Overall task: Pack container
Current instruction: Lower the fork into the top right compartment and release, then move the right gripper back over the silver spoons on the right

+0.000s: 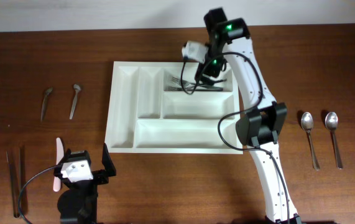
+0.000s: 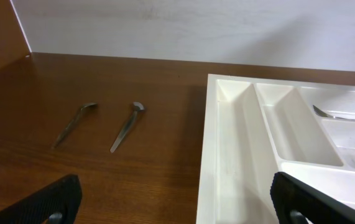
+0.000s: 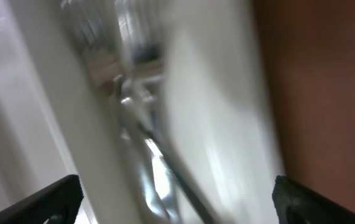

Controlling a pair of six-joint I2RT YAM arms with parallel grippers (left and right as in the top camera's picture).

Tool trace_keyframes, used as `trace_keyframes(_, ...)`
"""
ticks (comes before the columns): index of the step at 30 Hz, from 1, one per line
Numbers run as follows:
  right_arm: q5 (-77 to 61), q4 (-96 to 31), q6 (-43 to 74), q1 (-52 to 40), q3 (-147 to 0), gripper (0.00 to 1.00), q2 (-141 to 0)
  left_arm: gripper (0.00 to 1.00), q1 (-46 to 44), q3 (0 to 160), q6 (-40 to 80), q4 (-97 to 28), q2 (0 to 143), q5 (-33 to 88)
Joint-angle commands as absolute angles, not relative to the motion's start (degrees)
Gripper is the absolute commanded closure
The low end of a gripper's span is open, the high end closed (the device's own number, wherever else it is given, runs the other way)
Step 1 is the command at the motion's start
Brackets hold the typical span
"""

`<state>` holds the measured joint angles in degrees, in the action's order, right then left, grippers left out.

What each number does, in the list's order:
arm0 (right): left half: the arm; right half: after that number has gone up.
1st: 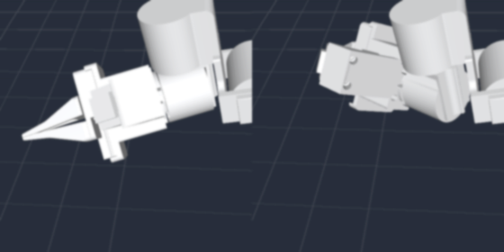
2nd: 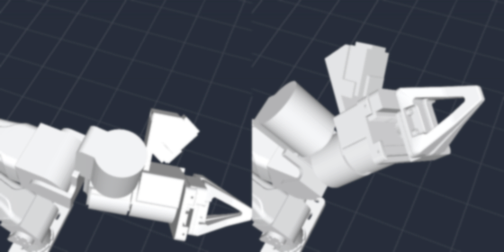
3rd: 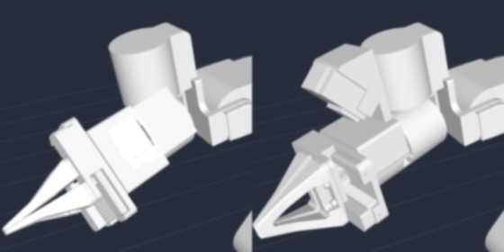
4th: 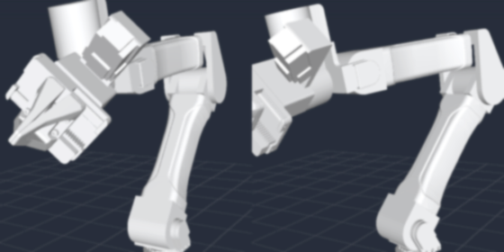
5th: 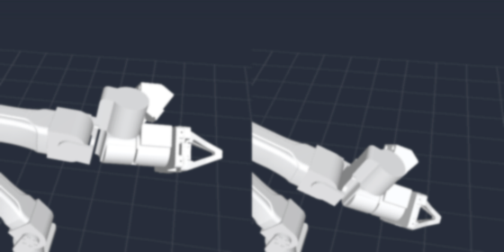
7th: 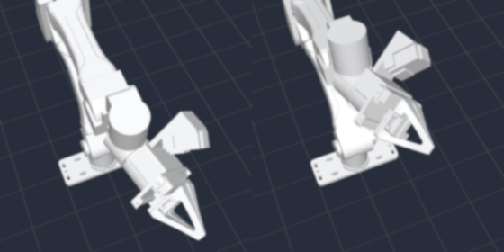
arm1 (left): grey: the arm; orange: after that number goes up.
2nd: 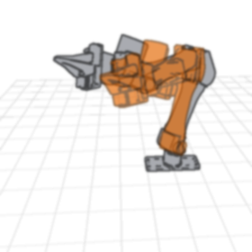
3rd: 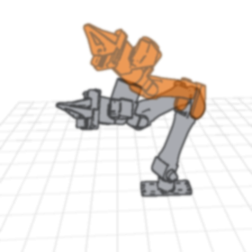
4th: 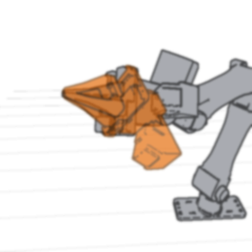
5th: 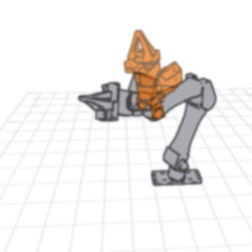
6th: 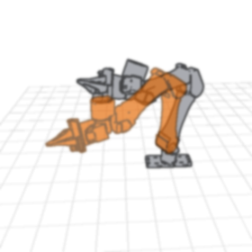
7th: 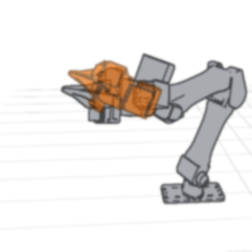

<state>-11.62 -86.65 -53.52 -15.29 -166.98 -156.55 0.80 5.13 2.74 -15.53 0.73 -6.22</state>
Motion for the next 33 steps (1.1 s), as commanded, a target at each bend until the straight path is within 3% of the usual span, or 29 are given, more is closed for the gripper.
trace_keyframes(1, -6.31, -86.72, -37.87, -14.2, -177.47, 0.01, -149.93, 0.01, 0.64, 4.86, 2.07, -15.42, 0.3, -5.8)
trace_keyframes(5, -0.36, -88.97, -26.22, -11.94, -180.02, 0.01, -144.0, 0.01, 0.64, 4.86, 2.07, -15.42, 0.3, -5.8)
trace_keyframes(12, 1.74, -97.1, -21.61, -8.36, -180.02, 0.01, -135.44, 0.01, 0.64, 4.86, 2.07, -15.42, 0.3, -5.8)
trace_keyframes(14, 5.28, -97.34, -12.4, -6.96, -179.24, 0.01, -133.19, 0.01, 0.64, 4.86, 2.07, -15.42, 0.3, -5.8)
trace_keyframes(20, 1.96, -97.36, -9.54, -2.98, -176.33, 0.01, -126.17, 0.01, 0.62, 4.86, 2.07, -15.42, 0.3, -5.8)
trace_keyframes(33, 1.74, -97.3, -14.61, 13.43, -117.27, 0.01, -106.43, 0.01, 0.64, 4.86, 2.07, -15.42, 0.3, -5.8)
